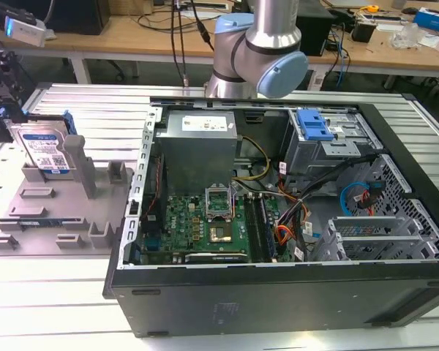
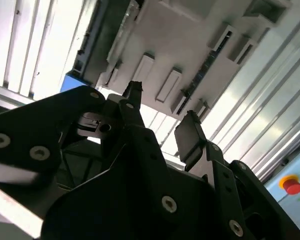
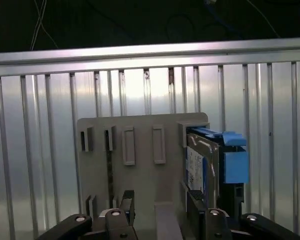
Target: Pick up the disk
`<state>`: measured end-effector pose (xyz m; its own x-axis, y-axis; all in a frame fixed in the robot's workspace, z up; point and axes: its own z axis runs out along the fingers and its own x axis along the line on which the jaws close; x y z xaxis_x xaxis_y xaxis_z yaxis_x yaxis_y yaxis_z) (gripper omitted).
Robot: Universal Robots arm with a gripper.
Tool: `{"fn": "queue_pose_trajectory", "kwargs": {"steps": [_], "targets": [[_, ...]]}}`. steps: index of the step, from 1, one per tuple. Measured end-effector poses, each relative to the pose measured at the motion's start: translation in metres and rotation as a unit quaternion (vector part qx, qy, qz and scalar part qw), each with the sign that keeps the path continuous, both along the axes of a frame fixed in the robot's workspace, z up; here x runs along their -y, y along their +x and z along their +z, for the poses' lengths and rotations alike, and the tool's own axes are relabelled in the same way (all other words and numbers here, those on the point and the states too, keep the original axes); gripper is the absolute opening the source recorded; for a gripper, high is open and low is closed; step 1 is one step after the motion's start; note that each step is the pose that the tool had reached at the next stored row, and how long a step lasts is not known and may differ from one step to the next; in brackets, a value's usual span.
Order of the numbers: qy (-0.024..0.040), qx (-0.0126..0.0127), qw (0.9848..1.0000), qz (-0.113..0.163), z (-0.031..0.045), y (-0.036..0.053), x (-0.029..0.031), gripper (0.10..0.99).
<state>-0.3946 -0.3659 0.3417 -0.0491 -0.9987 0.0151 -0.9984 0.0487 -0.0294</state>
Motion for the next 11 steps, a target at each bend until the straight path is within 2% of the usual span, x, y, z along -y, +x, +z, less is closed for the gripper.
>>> {"fn": "queue_pose_trajectory", "kwargs": {"steps": [2, 6, 8, 11], "targets": [[0.0, 0.0, 1.0, 0.0, -0.0007, -0.0007, -0.0171, 0.541], [0.0, 0.0, 1.0, 0.0, -0.001, -0.0017, -0.0364, 0.541], [-0.001, 0.0, 1.0, 0.0, -0.0011, -0.0044, -0.0515, 0.541], [-0.0029, 0.0, 1.0, 0.0, -0.0011, -0.0046, -0.0518, 0.541]]}}
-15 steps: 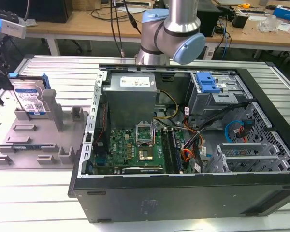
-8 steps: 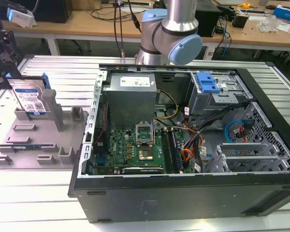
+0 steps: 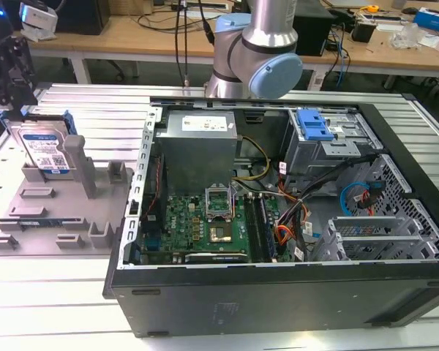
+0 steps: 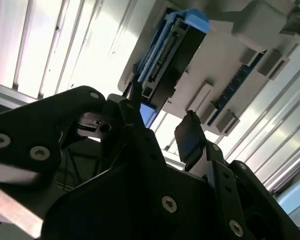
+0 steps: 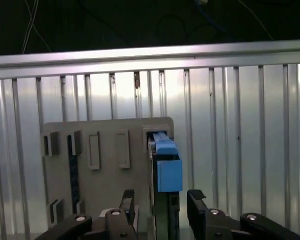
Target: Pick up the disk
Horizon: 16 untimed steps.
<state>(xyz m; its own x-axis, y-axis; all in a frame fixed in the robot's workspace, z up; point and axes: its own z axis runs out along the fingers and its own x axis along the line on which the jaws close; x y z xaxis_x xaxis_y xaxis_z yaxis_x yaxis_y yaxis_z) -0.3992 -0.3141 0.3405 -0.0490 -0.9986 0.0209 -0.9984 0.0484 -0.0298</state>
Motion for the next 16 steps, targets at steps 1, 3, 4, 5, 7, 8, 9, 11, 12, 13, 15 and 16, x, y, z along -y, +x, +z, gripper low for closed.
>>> {"fn": "queue_pose_trajectory", "kwargs": {"steps": [1, 3, 4, 5, 7, 8, 9, 11, 12, 13, 15, 16], "targets": [[-0.0003, -0.0002, 1.0, 0.0, 0.0, -0.0039, -0.0008, 0.541], [-0.0003, 0.0, 1.0, 0.0, -0.0003, -0.0127, -0.0022, 0.541], [-0.0003, 0.0, 1.0, 0.0, -0.0007, -0.0193, -0.0034, 0.541], [-0.0003, 0.0001, 1.0, 0.0, -0.0019, -0.0254, -0.0051, 0.541], [-0.0005, 0.0, 1.0, 0.001, -0.0038, -0.0254, -0.0053, 0.541], [-0.0008, -0.0001, 1.0, 0.001, -0.0046, -0.0249, -0.0053, 0.541], [-0.0008, -0.0001, 1.0, 0.001, -0.005, -0.0243, -0.0054, 0.541], [-0.0009, 0.0, 1.0, 0.001, -0.0052, -0.0241, -0.0054, 0.541], [-0.0009, 0.0, 1.0, 0.001, -0.0052, -0.0241, -0.0054, 0.541], [-0.0009, 0.0, 1.0, 0.001, -0.0053, -0.0238, -0.0053, 0.541], [-0.0009, 0.0, 1.0, 0.001, -0.0053, -0.0237, -0.0052, 0.541], [-0.0009, 0.0, 1.0, 0.001, -0.0054, -0.0234, -0.0052, 0.541]]}}
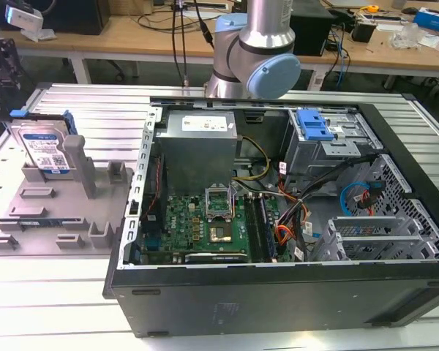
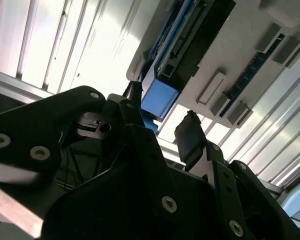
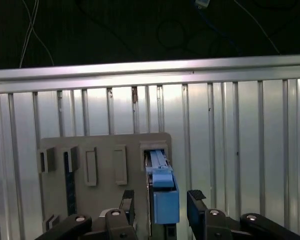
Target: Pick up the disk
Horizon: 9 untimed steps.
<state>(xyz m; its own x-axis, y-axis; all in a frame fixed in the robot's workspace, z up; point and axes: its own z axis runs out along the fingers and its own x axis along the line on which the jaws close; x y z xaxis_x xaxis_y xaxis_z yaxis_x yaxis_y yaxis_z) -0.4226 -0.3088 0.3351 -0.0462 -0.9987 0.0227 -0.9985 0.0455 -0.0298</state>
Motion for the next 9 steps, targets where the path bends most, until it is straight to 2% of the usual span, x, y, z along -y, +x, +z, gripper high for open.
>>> {"fn": "queue_pose_trajectory", "kwargs": {"steps": [1, 2, 4, 9], "targets": [[0.0, -0.0001, 1.0, 0.0, -0.0001, 0.001, 0.0001, 0.541], [0.0, -0.0001, 1.0, 0.0, -0.0006, 0.0059, 0.0001, 0.541], [0.0001, 0.0001, 1.0, 0.0, -0.0024, 0.0082, 0.0001, 0.541], [0.0, 0.0, 1.0, 0.0, -0.0183, 0.007, -0.0002, 0.541]]}}
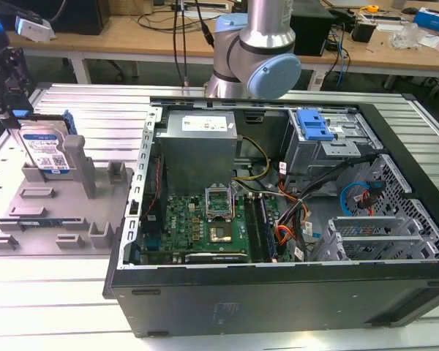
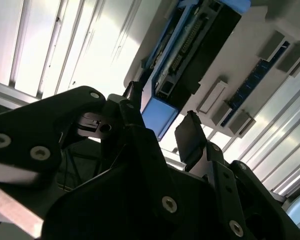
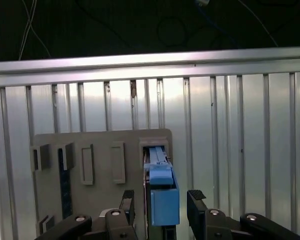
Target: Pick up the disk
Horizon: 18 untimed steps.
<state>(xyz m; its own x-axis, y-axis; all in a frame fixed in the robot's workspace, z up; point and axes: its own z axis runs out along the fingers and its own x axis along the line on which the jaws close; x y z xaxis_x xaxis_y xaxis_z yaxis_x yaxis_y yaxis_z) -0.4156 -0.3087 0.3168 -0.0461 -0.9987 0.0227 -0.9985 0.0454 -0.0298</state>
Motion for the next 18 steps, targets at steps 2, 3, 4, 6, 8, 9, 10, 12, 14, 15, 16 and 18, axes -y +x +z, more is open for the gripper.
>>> {"fn": "queue_pose_trajectory", "kwargs": {"steps": [2, 3, 4, 6, 8, 9, 10, 12, 14, 15, 16, 18], "targets": [[0.0, 0.0, 1.0, 0.0, -0.0033, -0.0003, 0.0, 0.541], [0.0, 0.0, 1.0, 0.0, -0.0043, -0.0003, -0.0002, 0.541], [0.0, 0.0, 1.0, 0.0, -0.0049, -0.0004, -0.0003, 0.541], [0.0, 0.0, 1.0, 0.001, -0.0065, -0.0003, -0.0006, 0.541], [0.0, 0.0, 1.0, 0.001, -0.0079, -0.0003, -0.0007, 0.541], [0.0, 0.0, 1.0, 0.001, -0.0086, -0.0004, -0.0007, 0.541], [0.0, 0.0, 1.0, 0.001, -0.0093, -0.0004, -0.0007, 0.541], [0.0, 0.0, 1.0, 0.001, -0.0107, -0.0004, -0.0007, 0.541], [0.0, -0.0001, 1.0, 0.001, -0.0116, -0.0004, -0.0007, 0.541], [0.0, -0.0001, 1.0, 0.001, -0.0128, -0.0004, -0.0007, 0.525], [0.0, -0.0001, 1.0, 0.001, -0.0132, -0.0004, -0.0007, 0.463], [0.0, 0.0, 1.0, 0.001, -0.0136, -0.0004, -0.0007, 0.392]]}}
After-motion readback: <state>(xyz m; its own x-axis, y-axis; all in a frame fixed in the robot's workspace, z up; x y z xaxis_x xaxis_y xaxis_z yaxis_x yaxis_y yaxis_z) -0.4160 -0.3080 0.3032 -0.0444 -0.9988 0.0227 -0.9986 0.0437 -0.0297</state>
